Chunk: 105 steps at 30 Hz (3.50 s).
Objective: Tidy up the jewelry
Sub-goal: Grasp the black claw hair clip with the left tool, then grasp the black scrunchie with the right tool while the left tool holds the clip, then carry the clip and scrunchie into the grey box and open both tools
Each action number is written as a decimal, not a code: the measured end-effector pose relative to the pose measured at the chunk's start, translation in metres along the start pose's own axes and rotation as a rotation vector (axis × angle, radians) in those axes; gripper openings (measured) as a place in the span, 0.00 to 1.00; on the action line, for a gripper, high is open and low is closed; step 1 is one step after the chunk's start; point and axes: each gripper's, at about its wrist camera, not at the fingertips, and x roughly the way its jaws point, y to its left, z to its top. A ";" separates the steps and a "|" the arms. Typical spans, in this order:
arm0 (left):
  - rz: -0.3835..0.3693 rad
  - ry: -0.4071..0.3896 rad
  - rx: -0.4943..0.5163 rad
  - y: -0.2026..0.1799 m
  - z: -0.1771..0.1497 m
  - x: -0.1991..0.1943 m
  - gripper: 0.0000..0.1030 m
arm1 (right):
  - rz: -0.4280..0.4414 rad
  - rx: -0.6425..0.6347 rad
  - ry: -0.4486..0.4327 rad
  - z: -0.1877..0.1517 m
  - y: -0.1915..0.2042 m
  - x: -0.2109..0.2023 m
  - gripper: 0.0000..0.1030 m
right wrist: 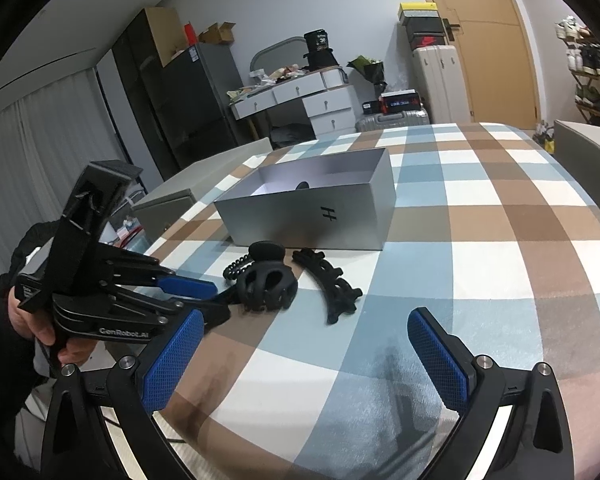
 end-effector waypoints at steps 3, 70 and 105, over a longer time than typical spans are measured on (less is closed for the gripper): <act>-0.010 -0.005 0.022 -0.004 0.001 0.000 0.27 | -0.003 0.003 0.001 -0.001 -0.001 0.000 1.00; 0.023 -0.136 -0.326 0.047 -0.071 -0.047 0.13 | 0.068 -0.094 0.227 0.025 0.066 0.084 0.29; -0.060 -0.341 -0.300 0.047 0.046 -0.076 0.13 | 0.135 -0.031 -0.042 0.090 0.015 0.016 0.29</act>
